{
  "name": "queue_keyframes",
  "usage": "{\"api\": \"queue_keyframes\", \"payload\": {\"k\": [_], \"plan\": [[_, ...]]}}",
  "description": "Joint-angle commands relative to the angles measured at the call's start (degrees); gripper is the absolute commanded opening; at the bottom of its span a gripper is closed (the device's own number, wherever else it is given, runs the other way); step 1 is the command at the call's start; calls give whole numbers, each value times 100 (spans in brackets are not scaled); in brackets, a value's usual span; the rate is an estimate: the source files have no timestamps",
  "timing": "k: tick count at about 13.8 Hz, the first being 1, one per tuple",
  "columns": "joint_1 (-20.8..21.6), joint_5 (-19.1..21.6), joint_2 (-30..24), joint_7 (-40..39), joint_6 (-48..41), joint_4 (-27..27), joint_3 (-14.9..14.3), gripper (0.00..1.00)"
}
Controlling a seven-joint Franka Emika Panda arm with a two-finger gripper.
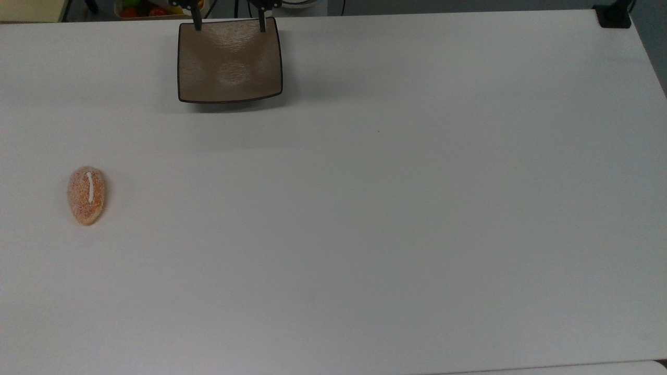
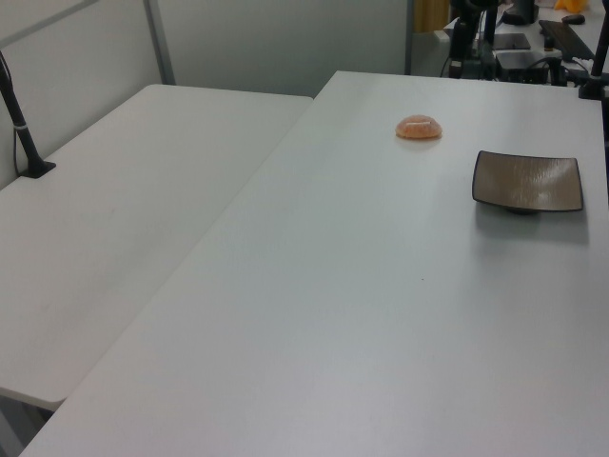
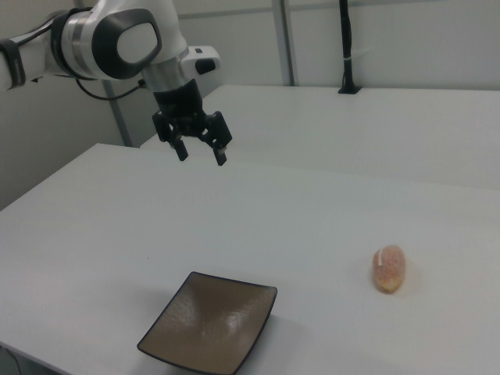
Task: Bread is placed on a ceramic plate
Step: 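Move the open gripper from above the plate toward the bread roll, then lower the open gripper over the orange bread roll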
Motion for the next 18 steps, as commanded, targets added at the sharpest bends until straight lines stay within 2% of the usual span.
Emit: {"api": "queue_keyframes", "payload": {"k": [1,4,6,8,13,18], "plan": [[-34,-100,247,-200,685,100,-115,100],[-61,-108,334,-612,1177,92,-282,100],[-87,-100,422,-1120,1502,92,-536,100],[-96,-100,571,-1360,1644,92,-599,100],[-175,-442,1028,-1501,2136,100,-757,100],[-543,-618,1766,-1563,3127,92,-872,100]]}}
